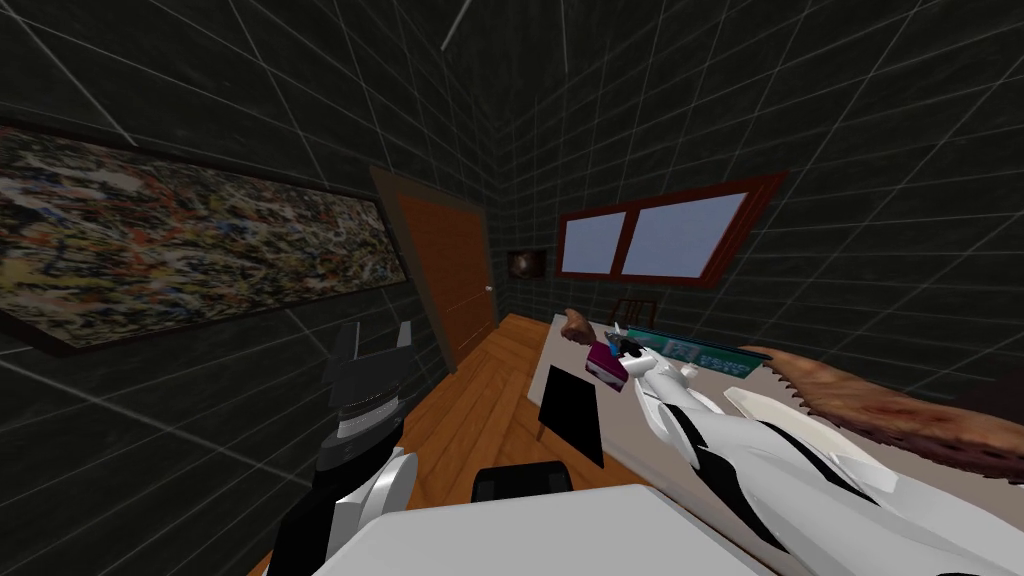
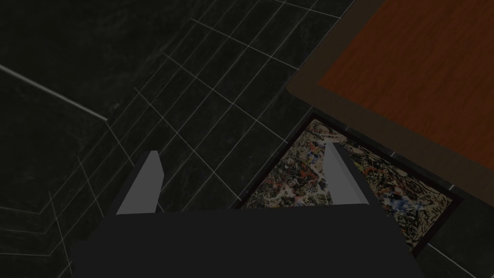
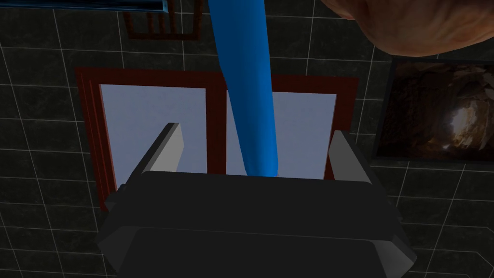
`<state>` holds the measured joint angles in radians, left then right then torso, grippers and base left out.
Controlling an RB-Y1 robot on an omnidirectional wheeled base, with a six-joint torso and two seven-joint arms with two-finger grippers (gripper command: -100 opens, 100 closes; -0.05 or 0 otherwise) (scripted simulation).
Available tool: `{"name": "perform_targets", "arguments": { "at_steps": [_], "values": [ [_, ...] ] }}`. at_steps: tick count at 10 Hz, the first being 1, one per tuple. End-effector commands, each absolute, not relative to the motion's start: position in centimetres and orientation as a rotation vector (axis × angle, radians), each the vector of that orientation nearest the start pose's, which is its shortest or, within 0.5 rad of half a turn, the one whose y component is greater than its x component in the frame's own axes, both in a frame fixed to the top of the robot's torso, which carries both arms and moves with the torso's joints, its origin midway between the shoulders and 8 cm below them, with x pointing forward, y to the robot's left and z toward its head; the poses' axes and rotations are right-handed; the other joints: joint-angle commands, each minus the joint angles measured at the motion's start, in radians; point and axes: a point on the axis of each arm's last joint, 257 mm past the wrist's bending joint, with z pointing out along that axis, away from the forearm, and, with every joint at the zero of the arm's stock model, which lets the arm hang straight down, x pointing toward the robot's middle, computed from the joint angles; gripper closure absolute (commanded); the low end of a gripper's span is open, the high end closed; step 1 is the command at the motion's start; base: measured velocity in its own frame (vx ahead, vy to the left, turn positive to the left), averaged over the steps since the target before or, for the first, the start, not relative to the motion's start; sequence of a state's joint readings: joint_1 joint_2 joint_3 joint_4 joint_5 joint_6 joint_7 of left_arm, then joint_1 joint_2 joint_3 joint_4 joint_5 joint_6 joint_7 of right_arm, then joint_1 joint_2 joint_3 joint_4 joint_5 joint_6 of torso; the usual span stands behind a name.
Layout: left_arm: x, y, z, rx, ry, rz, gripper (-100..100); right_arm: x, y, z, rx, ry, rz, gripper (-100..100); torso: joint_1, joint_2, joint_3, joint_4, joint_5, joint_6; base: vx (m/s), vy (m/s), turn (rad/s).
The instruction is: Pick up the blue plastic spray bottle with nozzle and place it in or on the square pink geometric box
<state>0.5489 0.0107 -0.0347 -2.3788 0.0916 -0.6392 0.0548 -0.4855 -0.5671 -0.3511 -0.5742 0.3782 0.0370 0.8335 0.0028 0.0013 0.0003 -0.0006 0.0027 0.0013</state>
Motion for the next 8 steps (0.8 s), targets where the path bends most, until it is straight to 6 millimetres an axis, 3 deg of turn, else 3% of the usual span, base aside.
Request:
{"name": "perform_targets", "arguments": {
  "at_steps": [1, 8],
  "values": [
    [29.3, 27.7, 7.5, -0.57, 0.413, -1.467, 0, 55.8, -62.9, -28.3, 0.554, 1.841, -0.399, -100, 0.0, 0.0, 0.0, 0.0, 0.0, 0.0, -0.095, -0.038, 0.122],
    [29.3, 27.7, 7.5, -0.57, 0.413, -1.467, 0, 58.0, -63.7, -24.4, 0.599, 1.83, -0.423, -100, 0.0, 0.004, 0.002, 0.001, 0.0, 0.0, -0.078, -0.025, 0.062]
  ]
}}
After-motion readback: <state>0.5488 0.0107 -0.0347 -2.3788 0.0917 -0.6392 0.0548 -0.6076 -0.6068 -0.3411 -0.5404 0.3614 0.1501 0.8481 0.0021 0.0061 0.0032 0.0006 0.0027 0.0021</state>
